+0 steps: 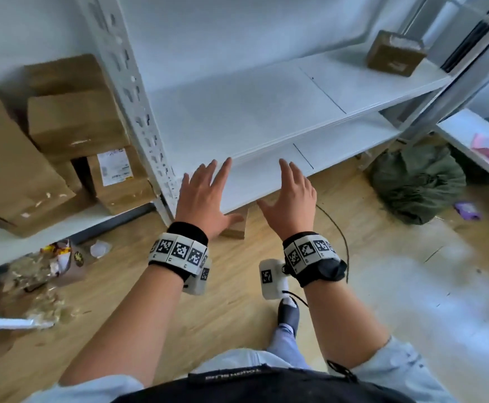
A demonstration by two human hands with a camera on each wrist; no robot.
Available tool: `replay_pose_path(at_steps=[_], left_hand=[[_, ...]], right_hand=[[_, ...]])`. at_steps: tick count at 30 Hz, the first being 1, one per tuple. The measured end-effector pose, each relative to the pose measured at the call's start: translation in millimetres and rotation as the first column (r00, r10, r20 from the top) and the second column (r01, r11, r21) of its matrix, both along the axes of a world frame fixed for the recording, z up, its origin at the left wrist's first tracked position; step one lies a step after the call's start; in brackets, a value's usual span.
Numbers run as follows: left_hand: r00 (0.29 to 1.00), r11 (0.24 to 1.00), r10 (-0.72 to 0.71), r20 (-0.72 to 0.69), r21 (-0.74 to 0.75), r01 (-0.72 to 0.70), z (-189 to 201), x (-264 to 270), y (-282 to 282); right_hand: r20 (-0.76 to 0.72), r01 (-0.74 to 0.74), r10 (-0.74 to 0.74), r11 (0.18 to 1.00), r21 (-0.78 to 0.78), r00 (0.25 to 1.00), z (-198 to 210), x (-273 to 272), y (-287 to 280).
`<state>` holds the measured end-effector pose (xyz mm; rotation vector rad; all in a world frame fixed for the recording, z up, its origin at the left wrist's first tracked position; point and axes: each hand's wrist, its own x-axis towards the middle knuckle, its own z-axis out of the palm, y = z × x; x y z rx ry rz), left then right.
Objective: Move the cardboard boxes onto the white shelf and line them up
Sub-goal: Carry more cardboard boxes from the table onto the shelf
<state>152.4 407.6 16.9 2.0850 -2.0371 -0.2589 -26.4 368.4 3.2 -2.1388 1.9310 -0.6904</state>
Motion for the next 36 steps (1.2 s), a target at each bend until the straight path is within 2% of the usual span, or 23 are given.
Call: replay_pose_path(at_steps=[8,12,16,23,28,36], left_hand=[[0.99,0.993,-0.111,0.085,-0.029,0.113,19,-146,-153],[0.986,0.987,-0.148,0.083,-0.044,0.152,27,-224,-220],[0.986,0.987,-0.147,0.073,-0.059,0.151,30,-275,-277],[0.979,0.982,-0.183,0.092,-0.02,0.185,15,-340,-381],[0.968,0.971,-0.238,0.081,-0.001,0.239,0,-385,-484],[0.956,0.956,-0.291,0.024,-0.018,0.291,13,-450,-637]], right_hand=[[-0.006,0.161,-0.161,0.986,-0.051,0.987,23,-164,-112],[-0.027,0.181,-0.181,0.983,-0.015,0.983,28,-241,-166],[-0.055,0.199,-0.199,0.98,-0.014,0.978,27,-301,-216],[-0.111,0.227,-0.227,0.974,-0.011,0.967,14,-367,-305],[-0.139,0.254,-0.252,0.967,-0.001,0.958,4,-402,-393],[-0.168,0.26,-0.261,0.965,-0.025,0.951,25,-449,-534]])
